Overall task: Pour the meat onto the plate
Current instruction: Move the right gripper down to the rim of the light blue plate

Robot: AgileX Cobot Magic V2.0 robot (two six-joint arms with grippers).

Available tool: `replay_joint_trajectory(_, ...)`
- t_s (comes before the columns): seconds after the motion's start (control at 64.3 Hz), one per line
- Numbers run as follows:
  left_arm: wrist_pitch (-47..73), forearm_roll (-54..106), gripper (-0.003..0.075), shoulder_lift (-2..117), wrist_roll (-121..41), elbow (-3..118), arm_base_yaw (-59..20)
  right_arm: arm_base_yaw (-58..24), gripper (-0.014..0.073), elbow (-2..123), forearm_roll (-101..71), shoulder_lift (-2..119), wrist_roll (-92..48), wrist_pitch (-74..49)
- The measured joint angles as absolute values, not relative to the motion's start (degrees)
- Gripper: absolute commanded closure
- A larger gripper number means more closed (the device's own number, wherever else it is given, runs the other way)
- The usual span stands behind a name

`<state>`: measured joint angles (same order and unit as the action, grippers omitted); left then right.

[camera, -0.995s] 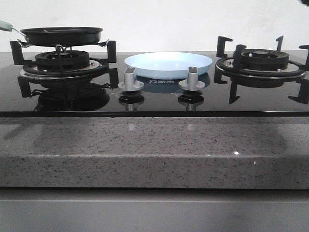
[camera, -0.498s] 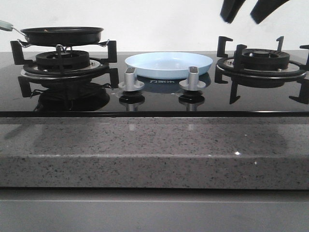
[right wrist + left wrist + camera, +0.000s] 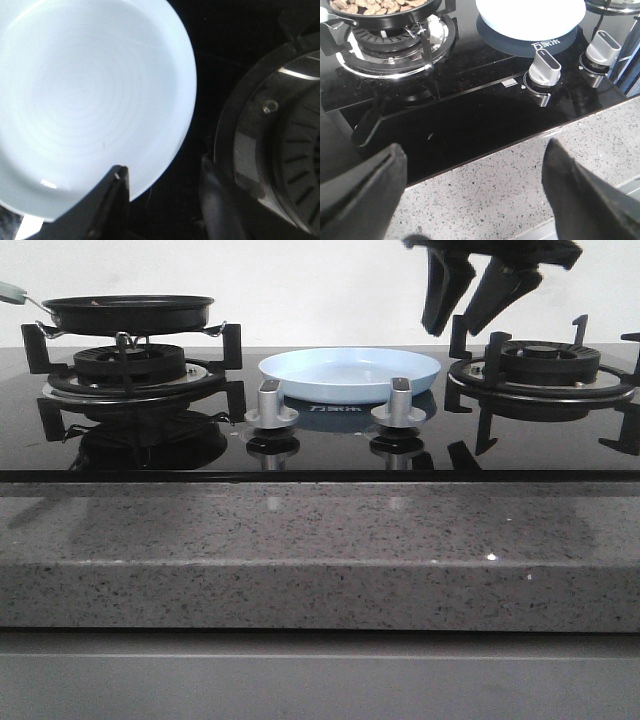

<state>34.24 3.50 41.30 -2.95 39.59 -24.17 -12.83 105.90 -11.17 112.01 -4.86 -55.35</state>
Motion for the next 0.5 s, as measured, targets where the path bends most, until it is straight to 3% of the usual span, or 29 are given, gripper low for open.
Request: replay_joint_trajectory(0.498,34.24,4.23,0.0167,41.3,-2.95,39.59,-24.17,-12.83,0.0283,109.28,-11.29,118.33,-5.02,-53.48)
